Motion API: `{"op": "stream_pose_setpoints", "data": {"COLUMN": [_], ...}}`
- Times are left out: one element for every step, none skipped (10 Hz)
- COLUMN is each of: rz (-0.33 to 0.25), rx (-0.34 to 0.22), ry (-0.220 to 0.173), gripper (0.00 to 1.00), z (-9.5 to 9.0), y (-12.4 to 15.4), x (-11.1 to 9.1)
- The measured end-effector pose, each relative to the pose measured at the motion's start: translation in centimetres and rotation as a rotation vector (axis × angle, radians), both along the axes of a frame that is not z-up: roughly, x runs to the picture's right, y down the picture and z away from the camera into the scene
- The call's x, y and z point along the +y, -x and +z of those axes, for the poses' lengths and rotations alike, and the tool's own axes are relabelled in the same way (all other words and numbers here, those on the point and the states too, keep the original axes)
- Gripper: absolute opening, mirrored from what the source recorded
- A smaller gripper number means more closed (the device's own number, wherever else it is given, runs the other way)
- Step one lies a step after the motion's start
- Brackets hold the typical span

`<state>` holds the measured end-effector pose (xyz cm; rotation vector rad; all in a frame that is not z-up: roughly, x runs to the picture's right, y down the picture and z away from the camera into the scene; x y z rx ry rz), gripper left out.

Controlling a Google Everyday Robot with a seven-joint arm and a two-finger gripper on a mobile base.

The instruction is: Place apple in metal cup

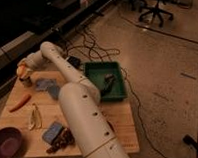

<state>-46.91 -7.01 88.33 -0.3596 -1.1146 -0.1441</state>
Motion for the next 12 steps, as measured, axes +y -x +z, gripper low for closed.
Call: {"op": "stream_pose_setpoints", "data": {"rz": [0.000, 0.000, -0.001, -0.001, -0.001, -0.001, -0.001, -0.001, 0.022, 0.053, 0.068, 0.084], "rx": [0.000, 0.000, -0.001, -0.001, -0.001, -0.001, -0.001, -0.001, 0.007, 0.014, 0.020, 0.031], "ry": [0.000, 0.000, 0.000, 0.000, 0.000, 0.000, -0.001, -0.003, -0.042, -0.091, -0.119, -0.145], "gripper": [0.00, 0.00, 0.00, 0.00, 0.00, 0.00, 0.00, 0.00, 0.00, 0.00, 0.00, 0.00], "z": [0.0, 0.0, 0.0, -0.1, -0.1, 0.0, 0.0, 0.0, 0.1, 0.1, 0.2, 0.4], "y": [0.0, 0.0, 0.1, 0.1, 0.1, 0.1, 0.1, 0.2, 0.6, 1.2, 1.4, 1.6], "x": [0.0, 0.0, 0.0, 0.0, 0.1, 0.1, 0.0, 0.0, -0.2, -0.4, -0.5, -0.4]}}
